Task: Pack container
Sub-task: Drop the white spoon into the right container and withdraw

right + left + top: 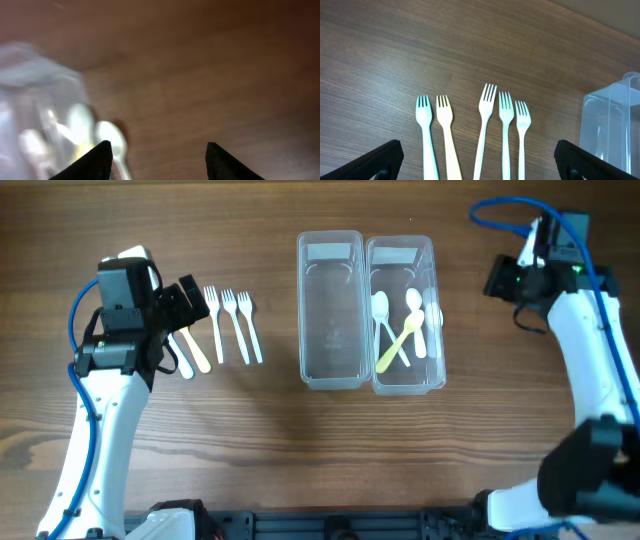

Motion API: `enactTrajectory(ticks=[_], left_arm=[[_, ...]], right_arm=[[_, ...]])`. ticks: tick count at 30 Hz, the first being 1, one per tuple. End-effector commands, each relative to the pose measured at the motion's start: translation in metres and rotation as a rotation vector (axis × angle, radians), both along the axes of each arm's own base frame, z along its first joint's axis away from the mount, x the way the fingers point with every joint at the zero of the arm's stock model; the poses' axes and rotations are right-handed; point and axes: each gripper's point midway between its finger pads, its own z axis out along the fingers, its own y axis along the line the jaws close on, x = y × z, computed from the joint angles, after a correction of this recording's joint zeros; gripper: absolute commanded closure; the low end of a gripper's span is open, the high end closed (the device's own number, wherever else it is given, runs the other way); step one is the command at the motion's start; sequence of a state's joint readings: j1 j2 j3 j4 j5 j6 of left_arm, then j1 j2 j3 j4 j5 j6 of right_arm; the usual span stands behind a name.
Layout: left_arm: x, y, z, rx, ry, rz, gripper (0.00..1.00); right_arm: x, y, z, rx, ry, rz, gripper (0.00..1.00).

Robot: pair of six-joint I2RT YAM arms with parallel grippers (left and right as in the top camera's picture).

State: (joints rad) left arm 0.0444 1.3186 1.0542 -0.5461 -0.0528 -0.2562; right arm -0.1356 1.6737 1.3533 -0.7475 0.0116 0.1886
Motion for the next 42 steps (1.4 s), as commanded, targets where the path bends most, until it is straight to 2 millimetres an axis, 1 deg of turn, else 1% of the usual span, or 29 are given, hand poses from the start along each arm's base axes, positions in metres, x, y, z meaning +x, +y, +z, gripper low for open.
enactTrajectory(ticks=[1, 3, 5, 6, 9, 11, 12, 14, 16, 18, 20, 21, 24, 25, 27, 29, 30, 32, 33, 35, 36, 37, 38, 39, 42], left_arm=[[0.005, 0.0, 0.006, 0.002, -0.016, -0.011, 0.0], [0.005, 0.0, 0.006, 0.002, -0.016, -0.011, 0.0], [0.005, 0.0, 0.006, 0.002, -0.016, -0.011, 0.0], [0.005, 0.0, 0.006, 0.001, -0.015, -0.011, 0.0], [0.005, 0.0, 0.006, 0.002, -0.015, -0.011, 0.0], [0.005, 0.0, 0.006, 0.001, -0.015, -0.011, 0.0], [0.005, 0.0, 0.006, 0.001, -0.016, -0.011, 0.0], [0.005, 0.0, 0.006, 0.002, -0.015, -0.011, 0.0], [0.005, 0.0, 0.006, 0.001, -0.015, -0.011, 0.0], [0.005, 0.0, 0.006, 0.002, -0.016, -0.011, 0.0], [0.005, 0.0, 0.006, 0.002, -0.016, -0.011, 0.0], [0.005, 0.0, 0.006, 0.002, -0.015, -0.011, 0.0], [0.005, 0.0, 0.006, 0.002, -0.016, -0.011, 0.0], [0.005, 0.0, 0.006, 0.002, -0.016, -0.011, 0.0], [0.005, 0.0, 0.006, 0.002, -0.016, -0.011, 0.0], [0.005, 0.0, 0.006, 0.002, -0.016, -0.011, 0.0], [0.005, 0.0, 0.006, 0.002, -0.015, -0.011, 0.0], [0.005, 0.0, 0.006, 0.002, -0.016, -0.011, 0.0], [0.005, 0.0, 0.006, 0.002, -0.015, -0.011, 0.0], [0.005, 0.0, 0.006, 0.001, -0.015, -0.011, 0.0], [0.005, 0.0, 0.006, 0.002, -0.015, -0.011, 0.0], [0.005, 0.0, 0.006, 0.002, -0.016, -0.011, 0.0], [0.005, 0.0, 0.006, 0.002, -0.016, -0.011, 0.0], [0.005, 0.0, 0.006, 0.002, -0.015, -0.011, 0.0], [0.005, 0.0, 0.006, 0.002, -0.015, -0.011, 0.0]], right_arm=[[-0.017, 0.026, -0.074, 0.107, 0.207, 0.059, 0.41], [-0.02, 0.04, -0.099, 0.165, 0.268, 0.087, 0.41], [-0.022, 0.045, -0.116, 0.181, 0.311, 0.1, 0.41], [-0.024, 0.046, -0.12, 0.185, 0.323, 0.107, 0.41], [-0.034, 0.06, -0.124, 0.223, 0.356, 0.217, 0.43], [-0.041, 0.069, -0.129, 0.216, 0.378, 0.272, 0.4], [-0.048, 0.077, -0.134, 0.217, 0.393, 0.305, 0.39], [-0.054, 0.085, -0.14, 0.214, 0.406, 0.326, 0.38], [-0.055, 0.084, -0.145, 0.201, 0.404, 0.326, 0.38], [-0.058, 0.07, -0.151, 0.125, 0.423, 0.295, 0.38], [-0.058, 0.055, -0.153, 0.068, 0.43, 0.231, 0.38], [-0.056, 0.047, -0.153, 0.053, 0.423, 0.196, 0.38], [-0.057, 0.034, -0.153, 0.038, 0.428, 0.164, 0.51], [-0.058, 0.027, -0.153, 0.017, 0.434, 0.144, 0.53], [-0.06, 0.013, -0.153, -0.024, 0.441, 0.097, 0.54], [-0.059, 0.006, -0.153, -0.028, 0.434, 0.081, 0.54], [-0.056, 0.005, -0.152, -0.029, 0.423, 0.08, 0.58], [-0.055, 0.005, -0.152, -0.032, 0.417, 0.085, 0.69], [-0.055, 0.005, -0.152, -0.032, 0.417, 0.086, 0.77], [-0.055, 0.005, -0.152, -0.032, 0.417, 0.086, 0.82], [-0.054, 0.005, -0.152, -0.032, 0.417, 0.086, 0.9], [-0.054, 0.005, -0.152, -0.032, 0.416, 0.085, 0.94], [-0.051, 0.005, -0.149, -0.033, 0.408, 0.085, 0.96], [-0.044, 0.004, -0.141, -0.036, 0.389, 0.084, 0.96], [-0.01, 0.003, -0.08, -0.044, 0.255, 0.084, 0.96]])
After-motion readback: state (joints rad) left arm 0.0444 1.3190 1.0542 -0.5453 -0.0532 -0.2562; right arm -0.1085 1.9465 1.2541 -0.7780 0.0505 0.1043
